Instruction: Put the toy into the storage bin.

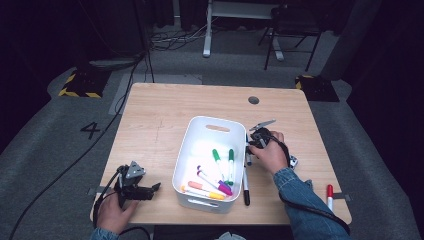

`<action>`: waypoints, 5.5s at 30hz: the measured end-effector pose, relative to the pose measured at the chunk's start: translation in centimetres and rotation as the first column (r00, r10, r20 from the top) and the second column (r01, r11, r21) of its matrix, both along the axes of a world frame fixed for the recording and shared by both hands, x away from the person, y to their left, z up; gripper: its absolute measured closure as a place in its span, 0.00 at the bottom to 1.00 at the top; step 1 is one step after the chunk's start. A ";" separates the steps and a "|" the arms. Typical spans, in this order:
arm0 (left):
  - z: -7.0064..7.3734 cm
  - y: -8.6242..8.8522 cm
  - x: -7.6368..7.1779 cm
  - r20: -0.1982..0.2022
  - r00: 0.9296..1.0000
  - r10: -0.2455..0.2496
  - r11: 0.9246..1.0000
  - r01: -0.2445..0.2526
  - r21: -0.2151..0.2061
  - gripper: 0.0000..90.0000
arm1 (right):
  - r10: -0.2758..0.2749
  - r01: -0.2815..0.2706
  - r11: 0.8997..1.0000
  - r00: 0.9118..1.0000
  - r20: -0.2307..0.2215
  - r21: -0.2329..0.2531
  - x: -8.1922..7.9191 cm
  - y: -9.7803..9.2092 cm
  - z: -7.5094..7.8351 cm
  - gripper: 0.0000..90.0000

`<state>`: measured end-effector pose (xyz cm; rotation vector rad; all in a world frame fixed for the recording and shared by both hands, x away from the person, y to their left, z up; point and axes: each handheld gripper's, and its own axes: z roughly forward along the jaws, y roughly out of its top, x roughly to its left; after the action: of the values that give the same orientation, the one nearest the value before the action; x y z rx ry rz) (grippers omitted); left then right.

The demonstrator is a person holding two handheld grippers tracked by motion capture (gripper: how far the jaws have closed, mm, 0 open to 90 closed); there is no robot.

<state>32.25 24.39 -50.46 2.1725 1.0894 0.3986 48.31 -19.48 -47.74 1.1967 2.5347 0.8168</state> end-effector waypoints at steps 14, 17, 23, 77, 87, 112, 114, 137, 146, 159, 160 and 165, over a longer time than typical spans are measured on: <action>0.0 0.0 0.0 0.000 1.000 0.002 1.000 -0.002 -0.001 0.16 | -0.046 0.044 0.997 0.999 -0.028 -0.063 -0.2 -0.8 0.4 0.86; 0.0 0.0 0.0 0.000 1.000 0.002 1.000 -0.002 -0.002 0.16 | -0.038 0.036 0.998 0.999 -0.026 -0.050 -0.4 -0.9 0.8 0.86; 0.0 0.0 0.0 0.001 1.000 0.003 1.000 -0.003 -0.003 0.16 | -0.016 0.016 0.999 1.000 0.004 -0.030 -1.0 -1.2 2.5 0.86; 0.0 0.0 0.0 0.000 1.000 0.003 1.000 -0.003 -0.003 0.16 | 0.192 -0.212 0.969 0.969 0.153 0.125 -10.5 0.0 16.5 0.86; 0.0 0.0 0.0 0.000 1.000 0.000 1.000 0.000 0.000 0.16 | 0.265 -0.285 0.950 0.952 0.151 0.131 -11.0 2.4 16.7 0.86; 0.0 0.0 0.0 0.000 1.000 0.001 1.000 -0.001 -0.002 0.16 | 0.394 -0.404 0.903 0.914 0.096 0.142 -11.3 7.5 14.0 0.86; 0.0 0.0 0.0 0.000 1.000 0.003 1.000 -0.003 -0.004 0.16 | 0.391 -0.399 0.906 0.917 0.082 0.141 -11.3 7.6 13.5 0.86; 0.0 0.0 0.0 0.001 1.000 0.002 1.000 -0.002 -0.001 0.16 | 0.445 -0.445 0.894 0.895 0.017 0.058 -12.0 9.2 10.7 0.86; 0.0 0.0 0.0 0.000 1.000 0.003 1.000 -0.003 -0.003 0.16 | 0.464 -0.464 0.886 0.886 0.018 0.007 -12.5 9.7 10.8 0.86; 0.0 0.0 0.0 0.000 1.000 0.000 1.000 0.000 0.000 0.16 | 0.458 -0.460 0.886 0.888 0.038 0.064 -12.8 9.6 11.0 0.64; 0.0 0.0 0.0 0.000 1.000 0.003 1.000 -0.003 -0.003 0.16 | 0.453 -0.456 0.887 0.890 0.051 0.073 -12.8 9.4 11.2 0.61; 0.0 0.0 0.0 0.000 1.000 0.002 1.000 -0.002 -0.001 0.16 | 0.418 -0.427 0.899 0.903 0.104 0.097 -12.7 7.8 12.4 0.60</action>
<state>32.24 24.38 -50.46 2.1705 1.0914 0.3982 35.60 -11.66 -35.35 0.6203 2.7496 1.0962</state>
